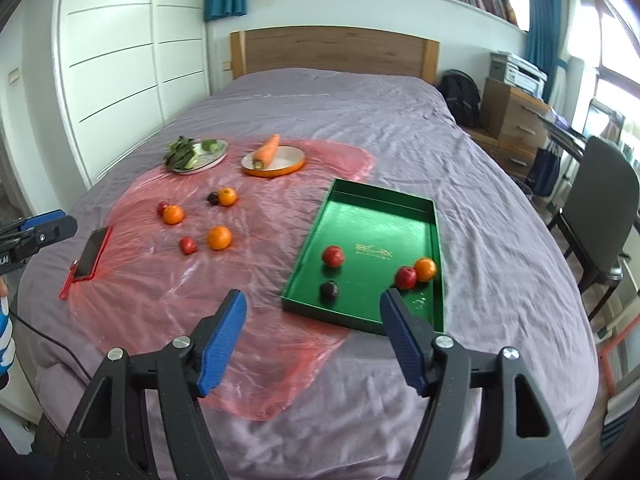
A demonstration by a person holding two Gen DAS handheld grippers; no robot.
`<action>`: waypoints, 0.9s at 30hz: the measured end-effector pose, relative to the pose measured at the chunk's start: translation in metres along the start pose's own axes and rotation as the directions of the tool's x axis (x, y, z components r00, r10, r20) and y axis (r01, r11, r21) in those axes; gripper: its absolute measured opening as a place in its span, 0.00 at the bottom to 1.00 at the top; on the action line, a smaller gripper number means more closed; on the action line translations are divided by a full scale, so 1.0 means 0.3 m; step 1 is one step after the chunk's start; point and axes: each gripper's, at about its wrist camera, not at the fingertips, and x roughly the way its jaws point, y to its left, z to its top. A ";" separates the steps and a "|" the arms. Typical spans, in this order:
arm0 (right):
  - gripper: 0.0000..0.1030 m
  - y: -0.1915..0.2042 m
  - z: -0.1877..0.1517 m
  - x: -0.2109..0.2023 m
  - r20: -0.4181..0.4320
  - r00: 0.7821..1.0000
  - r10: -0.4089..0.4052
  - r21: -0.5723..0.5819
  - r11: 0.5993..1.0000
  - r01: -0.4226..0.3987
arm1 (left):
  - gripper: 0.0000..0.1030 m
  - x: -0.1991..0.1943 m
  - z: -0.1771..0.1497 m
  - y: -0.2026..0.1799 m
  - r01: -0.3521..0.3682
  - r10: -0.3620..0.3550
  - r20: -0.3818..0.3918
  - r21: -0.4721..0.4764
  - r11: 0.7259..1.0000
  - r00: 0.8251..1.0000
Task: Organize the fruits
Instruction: 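Lift both grippers back from the tray toward the fruit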
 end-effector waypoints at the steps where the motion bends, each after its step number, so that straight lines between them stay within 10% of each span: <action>1: 1.00 0.016 0.003 -0.006 0.003 1.000 0.004 -0.012 1.000 -0.004 | 0.54 -0.003 -0.007 0.005 -0.003 0.003 0.000 -0.002 1.000 1.000; 27: 1.00 0.045 -0.050 0.011 0.037 0.993 0.108 -0.007 0.994 -0.108 | 0.55 0.014 -0.051 0.007 -0.117 0.117 -0.039 -0.001 0.993 0.992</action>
